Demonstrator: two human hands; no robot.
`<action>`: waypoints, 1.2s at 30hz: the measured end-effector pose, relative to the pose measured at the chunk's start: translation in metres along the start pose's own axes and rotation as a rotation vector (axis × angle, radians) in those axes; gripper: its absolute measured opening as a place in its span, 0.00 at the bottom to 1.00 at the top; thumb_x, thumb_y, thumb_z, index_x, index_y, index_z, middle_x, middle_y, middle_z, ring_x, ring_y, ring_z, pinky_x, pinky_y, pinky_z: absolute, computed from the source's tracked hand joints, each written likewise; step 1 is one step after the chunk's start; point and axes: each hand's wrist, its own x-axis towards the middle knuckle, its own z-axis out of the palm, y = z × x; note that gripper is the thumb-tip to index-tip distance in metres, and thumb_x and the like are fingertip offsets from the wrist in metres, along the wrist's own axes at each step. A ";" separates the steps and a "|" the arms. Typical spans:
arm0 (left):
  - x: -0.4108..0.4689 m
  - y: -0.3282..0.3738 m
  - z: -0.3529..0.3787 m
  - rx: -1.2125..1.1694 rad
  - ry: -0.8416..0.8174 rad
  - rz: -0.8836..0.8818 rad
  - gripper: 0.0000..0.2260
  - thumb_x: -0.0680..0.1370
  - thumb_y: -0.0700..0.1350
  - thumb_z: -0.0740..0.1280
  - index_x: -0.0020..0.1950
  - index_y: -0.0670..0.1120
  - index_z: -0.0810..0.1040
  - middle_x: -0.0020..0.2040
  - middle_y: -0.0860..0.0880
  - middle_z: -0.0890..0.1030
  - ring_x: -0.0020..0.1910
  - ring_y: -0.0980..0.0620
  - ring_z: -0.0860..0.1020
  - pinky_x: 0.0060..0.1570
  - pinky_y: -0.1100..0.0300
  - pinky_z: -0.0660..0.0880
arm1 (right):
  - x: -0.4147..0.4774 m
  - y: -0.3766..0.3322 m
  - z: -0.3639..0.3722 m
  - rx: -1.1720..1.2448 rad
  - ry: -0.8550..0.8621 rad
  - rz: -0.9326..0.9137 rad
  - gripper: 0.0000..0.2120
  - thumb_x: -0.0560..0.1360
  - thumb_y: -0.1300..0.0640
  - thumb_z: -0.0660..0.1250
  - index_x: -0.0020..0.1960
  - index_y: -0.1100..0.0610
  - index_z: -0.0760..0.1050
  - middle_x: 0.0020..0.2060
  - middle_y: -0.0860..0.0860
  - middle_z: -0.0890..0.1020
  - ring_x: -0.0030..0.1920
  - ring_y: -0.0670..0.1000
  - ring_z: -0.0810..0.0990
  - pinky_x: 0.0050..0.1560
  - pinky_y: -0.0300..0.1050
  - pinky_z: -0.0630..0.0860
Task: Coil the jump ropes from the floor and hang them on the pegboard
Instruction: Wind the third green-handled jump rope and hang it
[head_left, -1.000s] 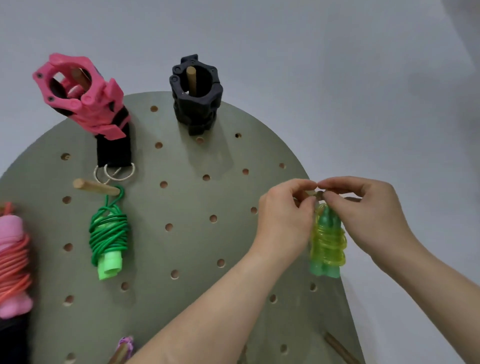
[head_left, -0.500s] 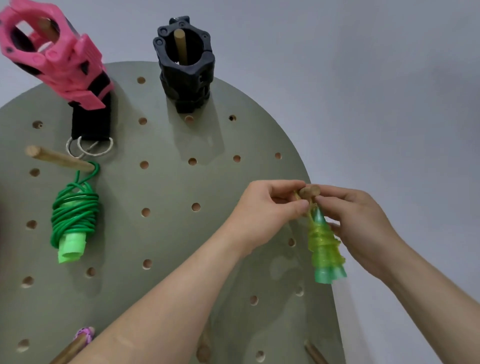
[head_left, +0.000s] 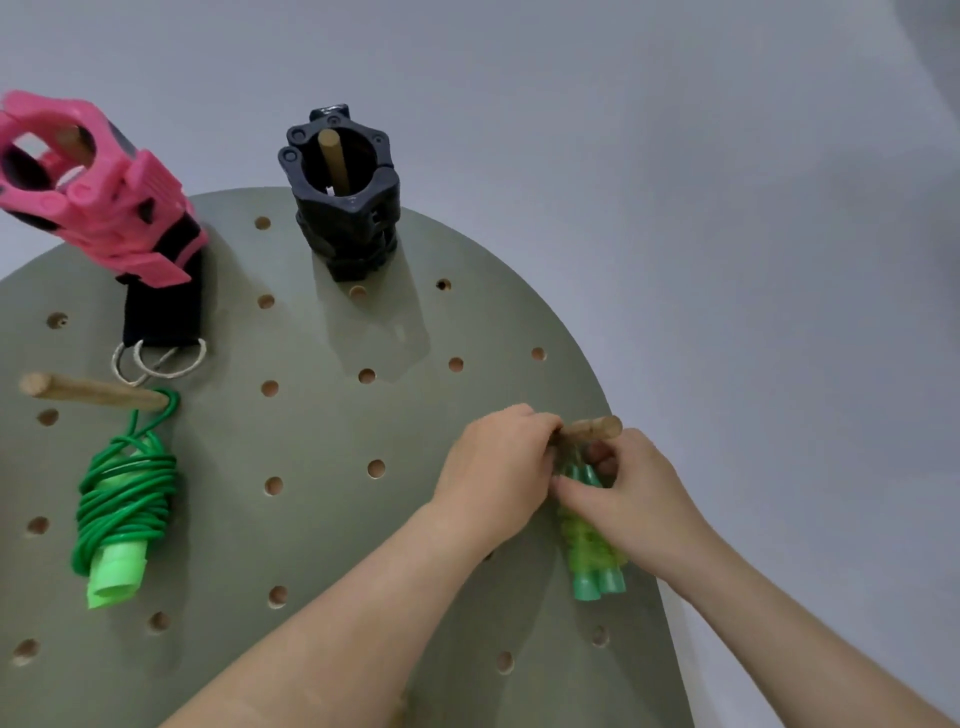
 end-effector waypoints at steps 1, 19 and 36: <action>0.000 -0.002 -0.001 0.051 0.010 0.013 0.08 0.77 0.46 0.61 0.53 0.51 0.78 0.45 0.51 0.77 0.49 0.47 0.75 0.44 0.50 0.75 | 0.000 0.001 -0.001 0.017 -0.023 -0.002 0.13 0.64 0.42 0.66 0.47 0.44 0.77 0.44 0.49 0.78 0.44 0.46 0.78 0.45 0.43 0.74; -0.056 0.004 -0.008 -0.190 -0.075 0.021 0.19 0.76 0.45 0.67 0.68 0.49 0.72 0.62 0.53 0.77 0.61 0.54 0.74 0.61 0.56 0.72 | -0.033 0.003 0.017 0.056 0.125 0.122 0.12 0.76 0.53 0.66 0.60 0.50 0.74 0.45 0.47 0.80 0.45 0.47 0.79 0.47 0.44 0.76; -0.200 0.009 -0.096 -0.746 0.211 -0.219 0.10 0.72 0.42 0.63 0.43 0.51 0.83 0.34 0.56 0.82 0.32 0.57 0.77 0.35 0.64 0.74 | -0.128 -0.097 0.031 0.085 -0.320 -0.171 0.12 0.75 0.66 0.64 0.42 0.52 0.81 0.31 0.54 0.80 0.29 0.51 0.78 0.37 0.54 0.78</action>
